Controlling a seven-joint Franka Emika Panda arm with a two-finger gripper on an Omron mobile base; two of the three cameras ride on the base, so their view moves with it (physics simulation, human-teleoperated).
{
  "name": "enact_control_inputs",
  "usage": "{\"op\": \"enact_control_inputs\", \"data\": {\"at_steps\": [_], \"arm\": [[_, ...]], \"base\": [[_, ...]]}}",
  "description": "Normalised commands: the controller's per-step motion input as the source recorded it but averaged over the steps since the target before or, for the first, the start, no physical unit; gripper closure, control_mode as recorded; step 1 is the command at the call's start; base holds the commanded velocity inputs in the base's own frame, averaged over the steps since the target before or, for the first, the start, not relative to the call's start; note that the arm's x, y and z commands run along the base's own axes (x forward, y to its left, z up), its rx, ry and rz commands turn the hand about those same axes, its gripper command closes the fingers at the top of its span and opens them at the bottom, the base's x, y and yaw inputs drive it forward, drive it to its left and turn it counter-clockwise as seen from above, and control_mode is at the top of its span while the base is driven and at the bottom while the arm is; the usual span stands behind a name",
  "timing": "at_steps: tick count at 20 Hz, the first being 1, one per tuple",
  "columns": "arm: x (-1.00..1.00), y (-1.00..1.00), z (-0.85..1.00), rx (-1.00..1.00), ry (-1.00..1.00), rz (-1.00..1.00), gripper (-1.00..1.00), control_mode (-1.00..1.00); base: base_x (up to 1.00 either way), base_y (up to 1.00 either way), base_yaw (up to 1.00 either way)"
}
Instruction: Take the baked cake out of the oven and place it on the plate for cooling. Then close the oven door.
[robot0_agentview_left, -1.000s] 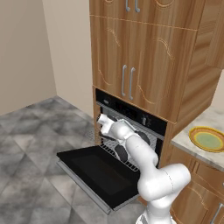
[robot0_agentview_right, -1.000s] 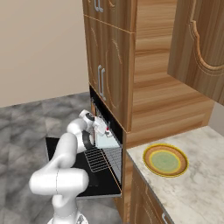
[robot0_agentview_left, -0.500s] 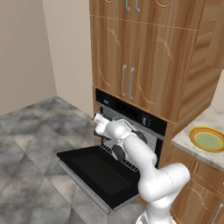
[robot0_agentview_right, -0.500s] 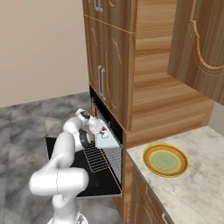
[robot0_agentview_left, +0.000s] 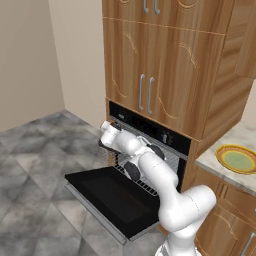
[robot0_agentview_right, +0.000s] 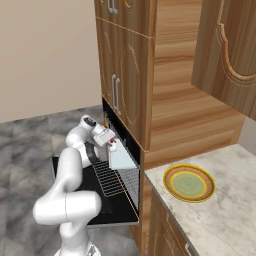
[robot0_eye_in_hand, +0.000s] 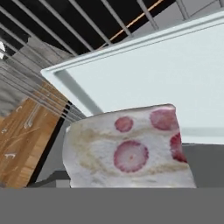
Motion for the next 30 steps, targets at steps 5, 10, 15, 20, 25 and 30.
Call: {"op": "enact_control_inputs", "data": {"at_steps": [5, 10, 15, 20, 25, 30], "arm": [[-0.85, 0.01, 0.44, 0.02, -0.01, 0.00, 1.00, -1.00], [-1.00, 0.00, 0.34, 0.01, -0.02, 0.00, 1.00, -1.00], [-1.00, 0.00, 0.43, 0.03, -0.07, 0.00, 1.00, -1.00], [-1.00, -0.04, 0.59, 0.03, -0.17, 0.00, 1.00, -1.00], [-1.00, -0.10, 0.54, 0.01, -0.27, 0.00, 1.00, -1.00], [-1.00, -0.10, 0.46, 0.00, -0.36, 0.00, 1.00, -1.00]], "base": [[0.00, 0.00, 0.00], [0.00, 0.00, 0.00], [0.00, 0.00, 0.00], [0.00, 0.00, 0.00], [0.00, 0.00, 0.00], [0.00, 0.00, 0.00]]}}
